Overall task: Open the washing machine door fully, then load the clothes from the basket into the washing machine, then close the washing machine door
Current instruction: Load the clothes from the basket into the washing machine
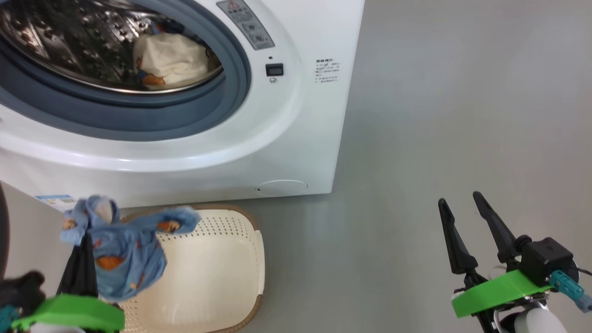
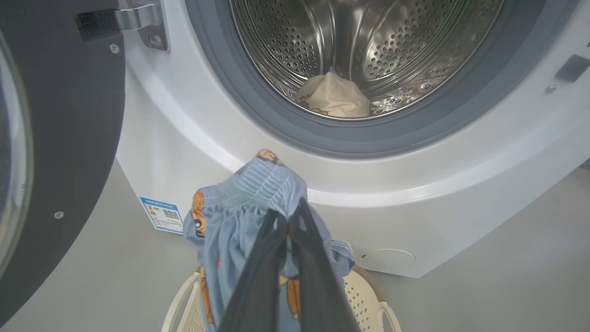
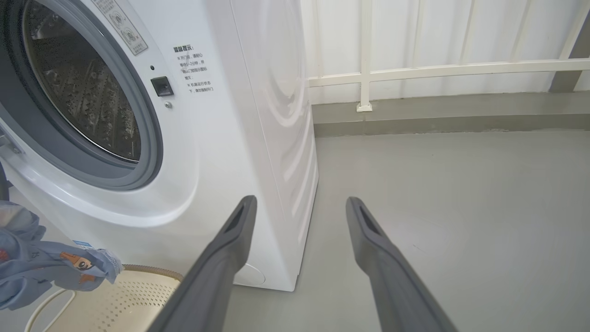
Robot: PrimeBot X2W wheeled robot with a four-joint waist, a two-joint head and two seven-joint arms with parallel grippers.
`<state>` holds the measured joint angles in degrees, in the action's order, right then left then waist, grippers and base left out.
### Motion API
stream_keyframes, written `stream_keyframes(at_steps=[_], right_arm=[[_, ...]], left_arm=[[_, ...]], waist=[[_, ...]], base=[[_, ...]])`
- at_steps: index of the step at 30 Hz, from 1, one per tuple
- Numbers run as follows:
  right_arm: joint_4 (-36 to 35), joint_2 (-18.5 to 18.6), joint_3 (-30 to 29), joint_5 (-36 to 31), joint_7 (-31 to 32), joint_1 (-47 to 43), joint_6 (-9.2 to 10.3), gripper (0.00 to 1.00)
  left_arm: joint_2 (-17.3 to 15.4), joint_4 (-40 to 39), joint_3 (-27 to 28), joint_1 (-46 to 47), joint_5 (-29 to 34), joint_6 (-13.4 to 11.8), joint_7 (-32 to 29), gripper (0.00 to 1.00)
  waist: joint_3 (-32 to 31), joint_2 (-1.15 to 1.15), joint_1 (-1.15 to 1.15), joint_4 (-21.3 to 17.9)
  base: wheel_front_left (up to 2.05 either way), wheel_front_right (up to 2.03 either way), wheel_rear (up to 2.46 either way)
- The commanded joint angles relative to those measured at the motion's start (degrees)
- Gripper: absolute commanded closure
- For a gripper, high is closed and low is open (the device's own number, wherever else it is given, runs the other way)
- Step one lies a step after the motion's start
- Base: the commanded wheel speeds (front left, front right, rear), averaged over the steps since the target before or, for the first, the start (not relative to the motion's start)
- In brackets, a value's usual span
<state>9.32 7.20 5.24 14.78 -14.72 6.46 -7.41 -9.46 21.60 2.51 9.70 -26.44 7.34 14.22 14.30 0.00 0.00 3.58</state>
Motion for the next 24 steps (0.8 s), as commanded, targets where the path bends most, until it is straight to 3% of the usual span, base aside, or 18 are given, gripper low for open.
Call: stream_keyframes(at_steps=[1,13,24], right_arm=[[-1.4,0.25,1.0,0.4,-0.28,-0.66,-0.08,0.0],[-1.89,0.58,0.19,1.15,-0.28,-2.99,-0.08,0.0],[-2.18,0.0,0.29,0.95,-0.28,-2.05,-0.08,0.0]], left_arm=[[-1.29,-2.08,2.51,-0.54,0.3,0.14,0.77,1.0],[2.81,-10.66,4.92,-9.45,1.14,0.14,0.77,1.0],[2.39,-10.54,4.18,-5.33,-0.15,0.14,0.78,1.0]], waist=[[-0.85,0.0,0.0,0.35],[-2.48,0.0,0.0,0.54],[0.67,0.0,0.0,-0.26]], base=[[0.0,0.0,0.0],[0.0,0.0,0.0],[0.0,0.0,0.0]])
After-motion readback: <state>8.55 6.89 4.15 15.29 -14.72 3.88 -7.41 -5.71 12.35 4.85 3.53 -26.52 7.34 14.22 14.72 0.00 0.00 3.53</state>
